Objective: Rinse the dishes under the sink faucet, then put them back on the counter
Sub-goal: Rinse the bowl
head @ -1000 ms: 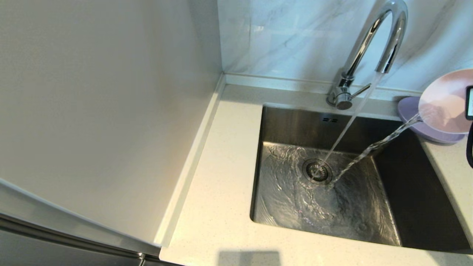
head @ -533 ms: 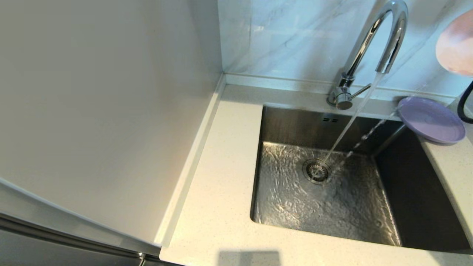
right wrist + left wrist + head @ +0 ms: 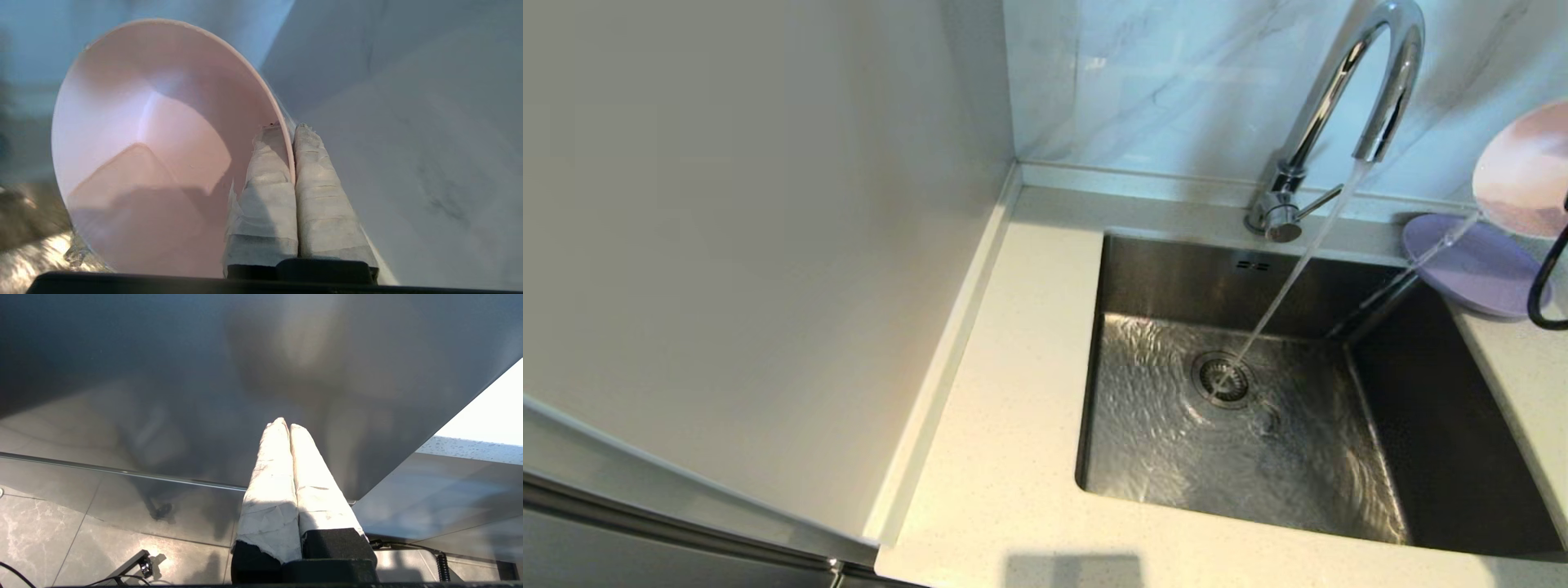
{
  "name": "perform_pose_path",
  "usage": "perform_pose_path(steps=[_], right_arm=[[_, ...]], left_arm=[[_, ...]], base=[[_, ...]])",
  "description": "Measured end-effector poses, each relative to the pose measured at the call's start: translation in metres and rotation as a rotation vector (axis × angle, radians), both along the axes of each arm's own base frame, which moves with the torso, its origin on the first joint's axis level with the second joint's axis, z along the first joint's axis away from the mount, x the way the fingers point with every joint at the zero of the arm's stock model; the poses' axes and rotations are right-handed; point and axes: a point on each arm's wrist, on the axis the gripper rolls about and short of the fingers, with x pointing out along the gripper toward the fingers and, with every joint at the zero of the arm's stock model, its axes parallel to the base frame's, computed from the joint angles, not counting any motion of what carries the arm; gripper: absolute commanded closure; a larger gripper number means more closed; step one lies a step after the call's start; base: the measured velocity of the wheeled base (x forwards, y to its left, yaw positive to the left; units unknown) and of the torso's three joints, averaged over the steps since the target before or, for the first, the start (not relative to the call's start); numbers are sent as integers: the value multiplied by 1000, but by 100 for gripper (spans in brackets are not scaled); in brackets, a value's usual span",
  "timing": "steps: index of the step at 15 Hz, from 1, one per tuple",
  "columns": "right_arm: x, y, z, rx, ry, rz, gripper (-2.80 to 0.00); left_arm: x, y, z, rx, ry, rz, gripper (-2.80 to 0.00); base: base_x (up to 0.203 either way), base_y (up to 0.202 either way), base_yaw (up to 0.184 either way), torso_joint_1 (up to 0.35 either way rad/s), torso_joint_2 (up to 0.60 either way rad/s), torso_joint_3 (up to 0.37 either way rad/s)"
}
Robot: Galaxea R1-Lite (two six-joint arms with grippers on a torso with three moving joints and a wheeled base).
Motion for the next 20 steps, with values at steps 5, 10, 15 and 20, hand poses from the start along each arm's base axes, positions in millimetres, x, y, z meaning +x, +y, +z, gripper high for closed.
perform_pose_path(steps=[5,10,15,20], right_arm=[[-19,-23,-18,-126,331,-87,0],[-27,-24,2,-395,349,-52,0],[-29,-23,6,-626,327,-42,0],[-29,-23,10,-714,246,-99,0]], left_arm=[[0,0,0,0,0,0,0],[0,0,0,0,0,0,0],[0,0,0,0,0,0,0],[0,0,0,0,0,0,0]], base=[[0,0,0,0,0,0],[0,0,0,0,0,0],[0,0,0,0,0,0],[0,0,0,0,0,0]])
